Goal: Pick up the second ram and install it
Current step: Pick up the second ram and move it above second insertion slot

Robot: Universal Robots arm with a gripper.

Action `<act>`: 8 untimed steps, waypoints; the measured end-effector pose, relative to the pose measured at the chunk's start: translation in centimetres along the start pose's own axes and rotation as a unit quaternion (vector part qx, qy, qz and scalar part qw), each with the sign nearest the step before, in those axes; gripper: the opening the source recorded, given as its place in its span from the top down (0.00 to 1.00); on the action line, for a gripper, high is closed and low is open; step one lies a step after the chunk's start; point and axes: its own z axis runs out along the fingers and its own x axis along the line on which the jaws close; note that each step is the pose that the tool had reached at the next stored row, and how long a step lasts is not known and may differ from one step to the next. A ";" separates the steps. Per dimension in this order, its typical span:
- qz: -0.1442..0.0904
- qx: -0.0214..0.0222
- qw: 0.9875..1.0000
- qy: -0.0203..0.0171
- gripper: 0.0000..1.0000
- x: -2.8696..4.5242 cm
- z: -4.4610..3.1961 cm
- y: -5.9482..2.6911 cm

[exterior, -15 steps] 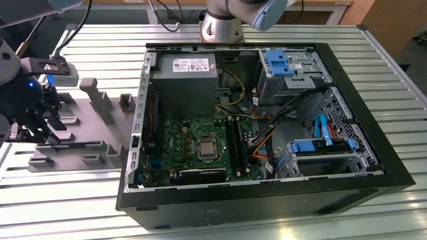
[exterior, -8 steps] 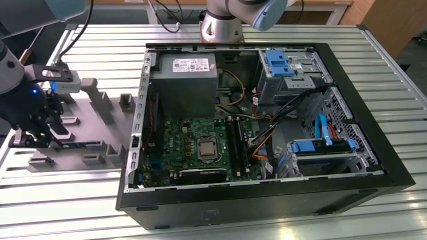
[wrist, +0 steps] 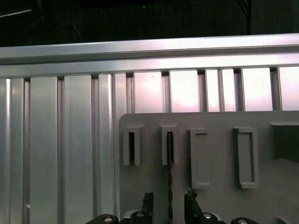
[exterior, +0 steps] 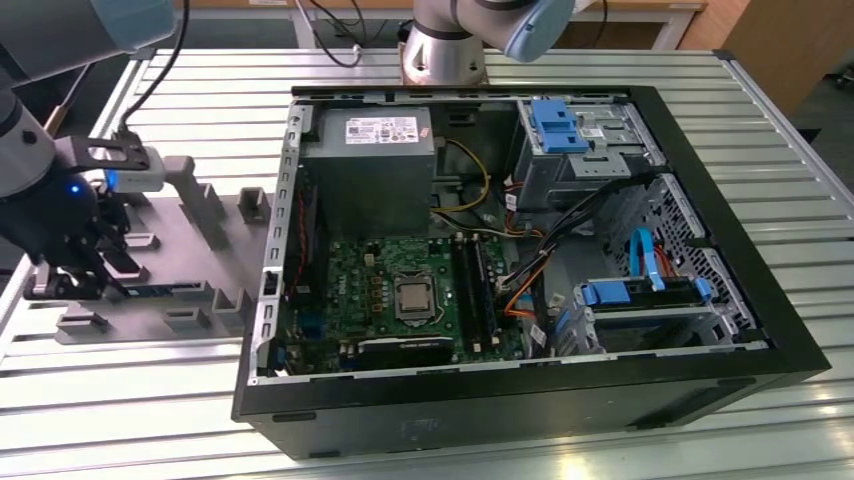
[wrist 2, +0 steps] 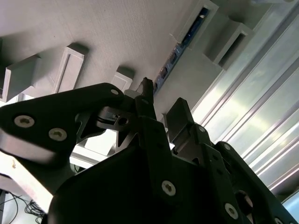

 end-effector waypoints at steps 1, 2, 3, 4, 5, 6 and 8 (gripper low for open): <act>0.000 0.000 1.000 0.000 0.61 0.00 0.15 0.01; 0.000 0.000 1.000 0.000 0.61 0.00 0.29 0.01; 0.000 0.000 1.000 0.000 0.61 0.00 0.43 0.02; 0.000 0.000 1.000 0.000 0.61 0.00 0.56 0.01; 0.000 0.000 1.000 0.000 0.61 0.00 0.67 0.01; 0.000 0.000 1.000 0.000 0.61 0.00 0.77 0.01; 0.000 0.000 1.000 0.000 0.61 0.01 0.97 0.01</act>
